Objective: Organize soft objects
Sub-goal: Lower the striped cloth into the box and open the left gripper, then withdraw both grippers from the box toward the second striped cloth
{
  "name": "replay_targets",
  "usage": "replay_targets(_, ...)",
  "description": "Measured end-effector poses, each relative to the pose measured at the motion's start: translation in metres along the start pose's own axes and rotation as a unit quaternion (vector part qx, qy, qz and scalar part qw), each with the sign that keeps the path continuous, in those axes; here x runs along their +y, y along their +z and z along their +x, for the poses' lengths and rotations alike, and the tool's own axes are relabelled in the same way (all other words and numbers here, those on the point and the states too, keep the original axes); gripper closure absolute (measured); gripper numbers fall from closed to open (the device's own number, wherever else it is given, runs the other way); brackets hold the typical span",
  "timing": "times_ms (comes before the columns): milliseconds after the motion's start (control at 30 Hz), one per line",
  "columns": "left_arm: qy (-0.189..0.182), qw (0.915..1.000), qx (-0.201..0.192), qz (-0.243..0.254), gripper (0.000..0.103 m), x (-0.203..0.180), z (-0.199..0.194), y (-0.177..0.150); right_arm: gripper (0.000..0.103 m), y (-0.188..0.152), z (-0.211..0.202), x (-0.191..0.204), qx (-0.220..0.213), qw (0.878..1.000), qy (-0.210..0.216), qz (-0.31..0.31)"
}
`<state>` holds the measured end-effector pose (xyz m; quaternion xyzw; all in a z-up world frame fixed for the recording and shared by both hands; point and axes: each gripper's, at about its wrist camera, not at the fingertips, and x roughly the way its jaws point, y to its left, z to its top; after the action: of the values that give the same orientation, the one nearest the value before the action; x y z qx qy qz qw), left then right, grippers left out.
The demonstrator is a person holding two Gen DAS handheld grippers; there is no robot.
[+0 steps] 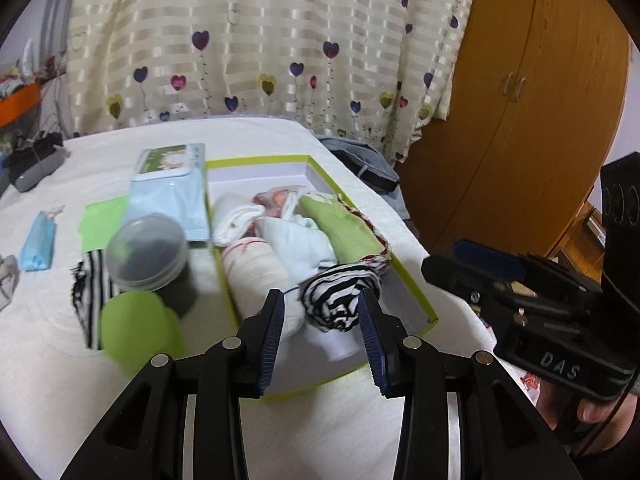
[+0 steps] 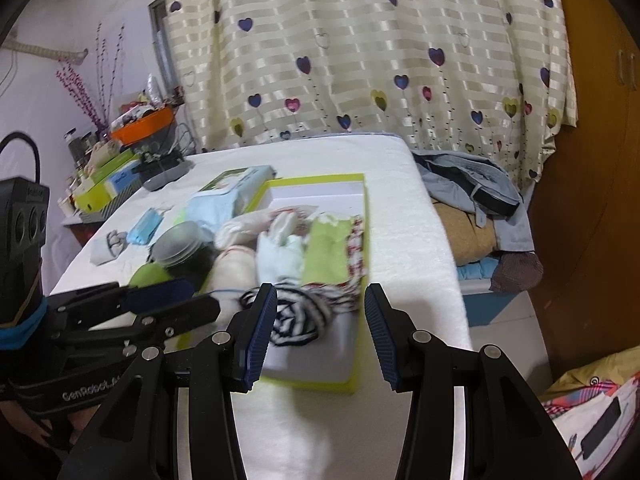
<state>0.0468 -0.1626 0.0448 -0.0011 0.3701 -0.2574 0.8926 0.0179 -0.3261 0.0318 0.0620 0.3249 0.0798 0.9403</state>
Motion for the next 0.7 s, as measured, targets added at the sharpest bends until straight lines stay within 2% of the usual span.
replay_targets(367,0.026,0.9991,-0.025,-0.021,0.066,0.026,-0.038,-0.017,0.056,-0.008,-0.013,0.042,0.0,0.999,0.021,-0.032)
replay_targets(700,0.046,0.9974,-0.038,-0.04,0.066,0.048,-0.057,-0.023,0.056,-0.007,-0.017,0.068,-0.006,0.998,0.036,-0.052)
